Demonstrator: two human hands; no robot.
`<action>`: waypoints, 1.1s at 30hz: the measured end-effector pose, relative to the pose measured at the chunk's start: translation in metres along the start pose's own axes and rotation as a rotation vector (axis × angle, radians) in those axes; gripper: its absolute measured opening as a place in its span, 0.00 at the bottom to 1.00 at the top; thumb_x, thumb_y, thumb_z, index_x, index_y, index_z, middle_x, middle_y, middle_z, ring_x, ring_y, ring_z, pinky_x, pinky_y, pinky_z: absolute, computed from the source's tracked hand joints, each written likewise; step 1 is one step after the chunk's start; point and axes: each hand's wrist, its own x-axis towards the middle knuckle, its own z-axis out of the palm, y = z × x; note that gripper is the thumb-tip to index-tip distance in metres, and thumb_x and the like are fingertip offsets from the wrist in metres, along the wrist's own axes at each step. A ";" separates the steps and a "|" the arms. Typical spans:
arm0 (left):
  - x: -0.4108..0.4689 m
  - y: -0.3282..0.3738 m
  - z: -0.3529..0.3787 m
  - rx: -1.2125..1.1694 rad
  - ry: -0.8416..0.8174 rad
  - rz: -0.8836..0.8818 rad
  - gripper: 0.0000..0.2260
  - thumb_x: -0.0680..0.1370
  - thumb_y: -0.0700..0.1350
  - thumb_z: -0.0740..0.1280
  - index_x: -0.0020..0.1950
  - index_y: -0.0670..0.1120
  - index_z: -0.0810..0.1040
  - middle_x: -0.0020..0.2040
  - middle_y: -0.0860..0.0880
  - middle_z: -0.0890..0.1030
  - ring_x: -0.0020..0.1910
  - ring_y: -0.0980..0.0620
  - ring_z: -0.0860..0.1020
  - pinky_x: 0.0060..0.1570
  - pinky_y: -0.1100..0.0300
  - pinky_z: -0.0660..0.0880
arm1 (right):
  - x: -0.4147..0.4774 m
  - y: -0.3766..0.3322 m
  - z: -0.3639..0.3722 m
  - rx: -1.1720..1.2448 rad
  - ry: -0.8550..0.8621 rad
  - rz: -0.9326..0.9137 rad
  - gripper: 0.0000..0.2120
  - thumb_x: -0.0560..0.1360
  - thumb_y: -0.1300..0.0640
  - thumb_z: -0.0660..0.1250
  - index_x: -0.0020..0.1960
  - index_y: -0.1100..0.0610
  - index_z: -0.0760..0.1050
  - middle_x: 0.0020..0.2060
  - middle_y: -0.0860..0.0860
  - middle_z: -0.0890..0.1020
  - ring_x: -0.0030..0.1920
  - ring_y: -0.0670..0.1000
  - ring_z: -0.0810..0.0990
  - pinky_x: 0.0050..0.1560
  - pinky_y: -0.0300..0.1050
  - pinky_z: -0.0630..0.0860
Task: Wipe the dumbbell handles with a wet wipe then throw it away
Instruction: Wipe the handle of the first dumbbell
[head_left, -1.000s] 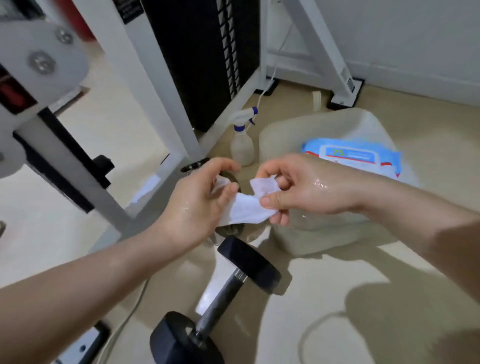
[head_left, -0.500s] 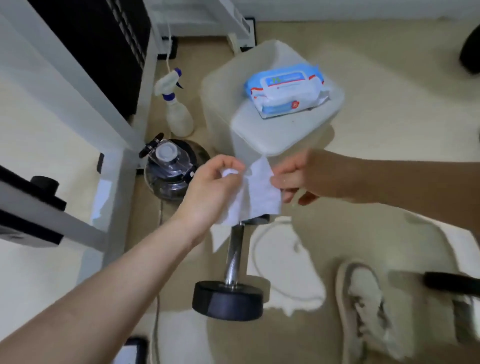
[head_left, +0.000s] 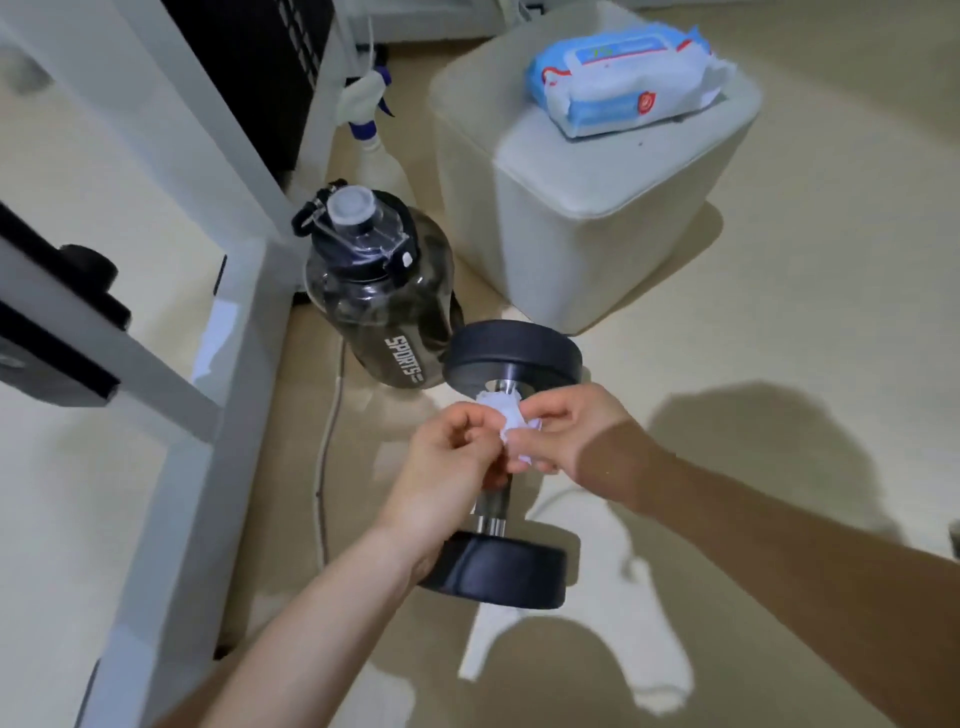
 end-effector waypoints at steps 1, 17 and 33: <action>-0.005 -0.009 -0.007 0.161 -0.003 0.091 0.05 0.76 0.36 0.66 0.46 0.46 0.77 0.40 0.49 0.82 0.40 0.54 0.80 0.47 0.58 0.75 | 0.001 0.009 0.005 -0.093 0.067 -0.069 0.04 0.71 0.63 0.71 0.42 0.64 0.81 0.28 0.54 0.75 0.29 0.45 0.70 0.34 0.40 0.69; -0.047 -0.053 0.025 1.144 -0.283 0.620 0.20 0.70 0.64 0.65 0.55 0.53 0.78 0.48 0.54 0.79 0.46 0.49 0.77 0.52 0.58 0.72 | 0.021 0.053 -0.012 -0.483 0.271 -0.301 0.06 0.69 0.59 0.68 0.41 0.57 0.84 0.36 0.49 0.78 0.37 0.48 0.76 0.40 0.37 0.70; -0.043 -0.072 0.038 0.930 -0.338 0.792 0.26 0.71 0.64 0.64 0.63 0.51 0.76 0.54 0.55 0.78 0.49 0.53 0.78 0.47 0.65 0.73 | -0.006 0.064 -0.035 -0.562 0.421 -0.090 0.07 0.73 0.59 0.65 0.41 0.55 0.82 0.38 0.51 0.83 0.40 0.51 0.80 0.41 0.44 0.73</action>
